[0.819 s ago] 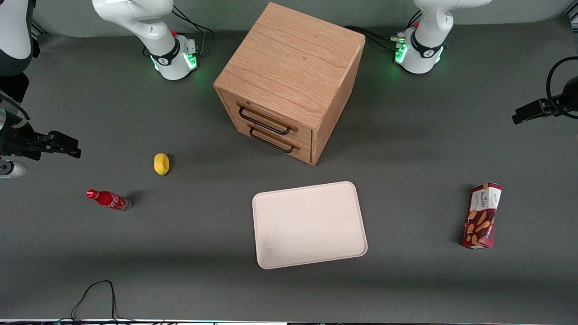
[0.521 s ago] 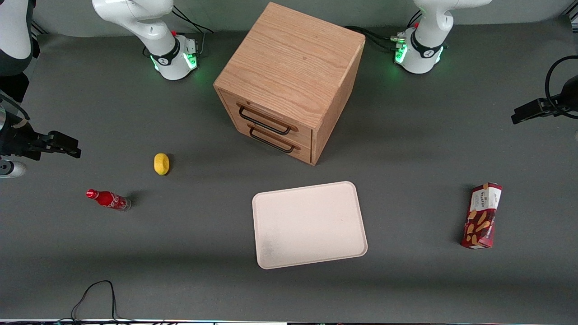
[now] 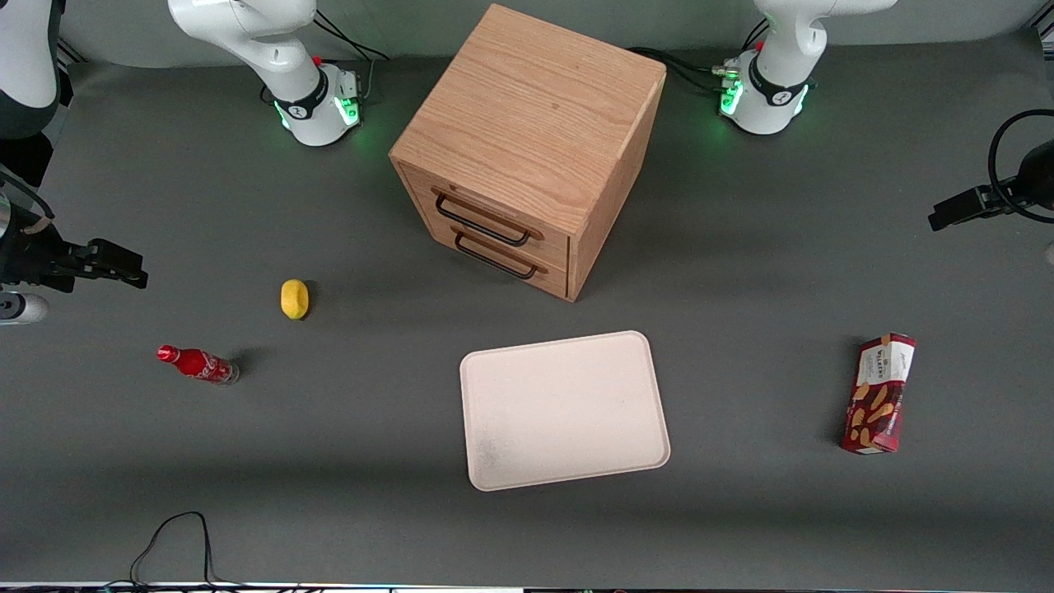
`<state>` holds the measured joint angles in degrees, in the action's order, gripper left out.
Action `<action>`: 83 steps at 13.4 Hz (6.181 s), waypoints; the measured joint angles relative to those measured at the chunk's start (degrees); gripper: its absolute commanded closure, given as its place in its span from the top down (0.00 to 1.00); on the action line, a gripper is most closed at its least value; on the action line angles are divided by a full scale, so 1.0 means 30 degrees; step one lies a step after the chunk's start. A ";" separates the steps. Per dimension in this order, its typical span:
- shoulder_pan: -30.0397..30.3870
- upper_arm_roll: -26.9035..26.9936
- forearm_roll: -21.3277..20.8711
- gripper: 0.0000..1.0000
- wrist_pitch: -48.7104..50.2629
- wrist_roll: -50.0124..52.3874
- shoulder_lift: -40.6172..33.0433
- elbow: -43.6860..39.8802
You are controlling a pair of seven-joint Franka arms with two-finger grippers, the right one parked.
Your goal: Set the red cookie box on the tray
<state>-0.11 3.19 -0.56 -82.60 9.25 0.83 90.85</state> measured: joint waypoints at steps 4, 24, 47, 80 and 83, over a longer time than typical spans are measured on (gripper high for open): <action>-0.0001 -0.0024 0.0038 1.00 0.0025 0.0143 0.0003 -0.0108; 0.3063 0.0354 -0.0308 1.00 0.0121 -0.5886 0.0881 -0.0355; 0.2805 -0.0175 -0.1117 0.99 -1.2197 -1.4331 0.6208 0.5303; 0.2572 -0.0347 0.0606 0.00 -1.0155 -1.5411 1.4503 -0.4422; 0.2572 -0.0348 0.0607 0.00 -1.0157 -1.5411 1.4503 -0.4422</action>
<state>7.60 2.15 1.26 -113.07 -36.98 44.34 77.58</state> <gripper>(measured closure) 0.687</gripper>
